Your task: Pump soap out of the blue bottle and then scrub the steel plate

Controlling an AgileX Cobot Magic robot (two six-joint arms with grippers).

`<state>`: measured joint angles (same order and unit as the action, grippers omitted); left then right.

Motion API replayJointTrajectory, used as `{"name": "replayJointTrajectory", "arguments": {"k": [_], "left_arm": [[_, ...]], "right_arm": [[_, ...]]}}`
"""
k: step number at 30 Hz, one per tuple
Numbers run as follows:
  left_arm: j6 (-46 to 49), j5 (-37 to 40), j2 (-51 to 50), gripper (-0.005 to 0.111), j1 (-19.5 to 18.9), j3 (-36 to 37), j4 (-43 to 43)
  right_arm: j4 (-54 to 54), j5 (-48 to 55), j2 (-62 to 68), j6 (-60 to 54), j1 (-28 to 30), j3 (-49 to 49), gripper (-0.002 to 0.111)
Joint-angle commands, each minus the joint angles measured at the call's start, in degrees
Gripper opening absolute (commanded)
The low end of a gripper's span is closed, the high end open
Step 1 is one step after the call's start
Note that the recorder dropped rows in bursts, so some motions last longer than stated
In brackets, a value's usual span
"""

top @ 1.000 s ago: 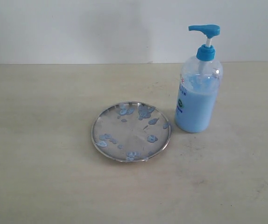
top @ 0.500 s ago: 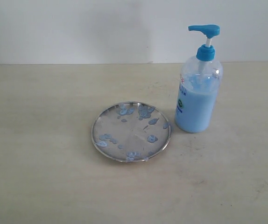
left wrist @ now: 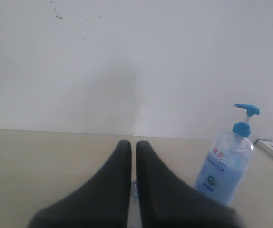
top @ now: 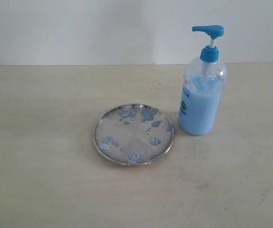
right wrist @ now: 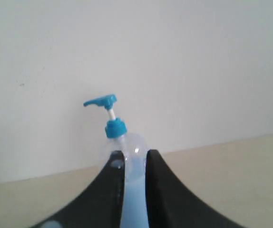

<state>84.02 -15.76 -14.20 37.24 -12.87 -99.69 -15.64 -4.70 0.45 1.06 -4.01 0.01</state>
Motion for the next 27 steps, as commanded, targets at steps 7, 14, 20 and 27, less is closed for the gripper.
{"name": "replayJointTrajectory", "arguments": {"k": [7, 14, 20, 27], "left_arm": [[-1.36, -0.33, 0.01, 0.004, -0.03, 0.25, -0.25], [-0.93, 0.38, -4.96, 0.004, -0.03, -1.46, -0.25], [2.61, 0.55, -23.92, 0.004, -0.03, -14.38, -0.25], [4.77, 7.24, -56.75, 0.004, -0.03, -33.82, -0.25]], "right_arm": [[2.59, -2.66, -0.45, 0.17, 1.15, -0.01, 0.005], [20.7, 21.71, -0.45, 0.17, 1.15, -0.01, 0.005], [18.23, 24.21, -0.45, 0.3, 1.15, -0.01, 0.005], [18.23, 24.21, -0.45, 0.3, 1.15, -0.01, 0.005]]}}
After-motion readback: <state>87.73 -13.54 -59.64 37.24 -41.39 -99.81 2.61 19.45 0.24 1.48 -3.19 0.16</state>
